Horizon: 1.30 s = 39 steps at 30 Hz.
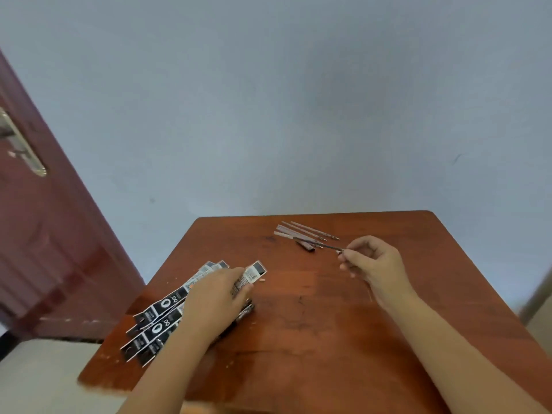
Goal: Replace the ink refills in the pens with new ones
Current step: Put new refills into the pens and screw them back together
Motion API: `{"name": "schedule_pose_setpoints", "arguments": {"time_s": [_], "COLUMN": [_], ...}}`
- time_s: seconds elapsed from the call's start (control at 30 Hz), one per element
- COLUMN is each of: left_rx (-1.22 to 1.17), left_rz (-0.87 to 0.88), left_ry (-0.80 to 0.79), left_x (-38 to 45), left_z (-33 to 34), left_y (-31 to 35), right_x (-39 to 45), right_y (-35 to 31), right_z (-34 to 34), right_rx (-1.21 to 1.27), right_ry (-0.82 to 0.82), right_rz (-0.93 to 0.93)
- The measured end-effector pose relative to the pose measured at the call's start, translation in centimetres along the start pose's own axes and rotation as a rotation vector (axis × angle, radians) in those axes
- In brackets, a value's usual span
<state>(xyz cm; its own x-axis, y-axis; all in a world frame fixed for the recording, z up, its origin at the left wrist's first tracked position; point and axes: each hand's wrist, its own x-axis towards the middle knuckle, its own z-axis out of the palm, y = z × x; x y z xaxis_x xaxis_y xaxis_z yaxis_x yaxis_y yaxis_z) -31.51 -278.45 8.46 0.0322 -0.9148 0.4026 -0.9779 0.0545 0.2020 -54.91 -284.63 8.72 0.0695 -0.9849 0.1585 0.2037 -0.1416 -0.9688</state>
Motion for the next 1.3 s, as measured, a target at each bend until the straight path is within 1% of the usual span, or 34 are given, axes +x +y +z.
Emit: {"name": "schedule_pose_setpoints", "arguments": {"time_s": [0.1, 0.17, 0.2, 0.3, 0.47, 0.53, 0.63, 0.73, 0.8, 0.9, 0.97, 1.03, 1.07, 1.13, 1.17, 1.23, 1.3], "left_rx": [-0.034, -0.003, 0.023, 0.116, 0.147, 0.176, 0.164, 0.231, 0.220, 0.228, 0.231, 0.180, 0.128, 0.002, -0.046, -0.080, -0.085], "left_rz": [-0.026, -0.035, -0.042, 0.042, 0.029, 0.018, -0.095, -0.212, -0.270, -0.297, -0.293, -0.253, -0.198, 0.013, 0.119, 0.275, 0.348], "left_ry": [0.001, 0.008, -0.012, -0.017, -0.044, -0.021, -0.018, -0.096, -0.163, -0.248, -0.254, -0.185, -0.122, 0.043, 0.100, 0.102, 0.051], "left_x": [-2.1, -3.5, -4.2, -5.4, -5.7, -5.4, -3.8, -1.6, -0.5, 0.3, 0.5, 0.5, 0.5, 0.6, 0.7, 0.9, 1.3], "left_z": [-0.2, -0.1, -0.1, 0.4, 1.1, 0.9, -0.3, -0.5, -0.2, 0.3, 0.5, 0.7, 0.7, 0.9, 1.1, 1.6, 2.1], "left_y": [-0.1, 0.0, 0.1, 0.0, -0.1, -0.9, -2.3, -4.3, -5.1, -5.6, -5.3, -4.4, -3.5, -1.5, -0.4, 1.7, 3.5], "right_x": [-0.9, -1.2, -1.3, -1.3, -1.3, -1.4, -1.3, -1.4, -1.4, -1.3, -1.2, -1.2, -1.2, -1.2, -1.2, -1.2, -1.2], "right_y": [1.4, 1.7, 1.9, 2.2, 2.6, 2.6, 2.5, 2.8, 3.1, 3.3, 3.4, 3.4, 3.4, 3.4, 3.5, 3.4, 3.5], "right_z": [1.2, 1.4, 1.4, 1.6, 1.7, 1.7, 1.8, 1.8, 1.7, 1.6, 1.6, 1.5, 1.5, 1.5, 1.5, 1.5, 1.4], "right_rx": [-0.111, -0.151, -0.165, -0.228, -0.250, -0.253, -0.253, -0.262, -0.259, -0.263, -0.264, -0.269, -0.271, -0.277, -0.278, -0.267, -0.251], "right_ry": [-0.120, -0.169, -0.184, -0.219, -0.239, -0.239, -0.239, -0.239, -0.236, -0.228, -0.228, -0.229, -0.231, -0.239, -0.242, -0.243, -0.240], "right_rz": [0.008, 0.011, 0.012, 0.016, 0.012, -0.001, -0.001, 0.006, 0.009, 0.014, 0.013, 0.008, 0.008, 0.013, 0.016, 0.014, 0.004]}}
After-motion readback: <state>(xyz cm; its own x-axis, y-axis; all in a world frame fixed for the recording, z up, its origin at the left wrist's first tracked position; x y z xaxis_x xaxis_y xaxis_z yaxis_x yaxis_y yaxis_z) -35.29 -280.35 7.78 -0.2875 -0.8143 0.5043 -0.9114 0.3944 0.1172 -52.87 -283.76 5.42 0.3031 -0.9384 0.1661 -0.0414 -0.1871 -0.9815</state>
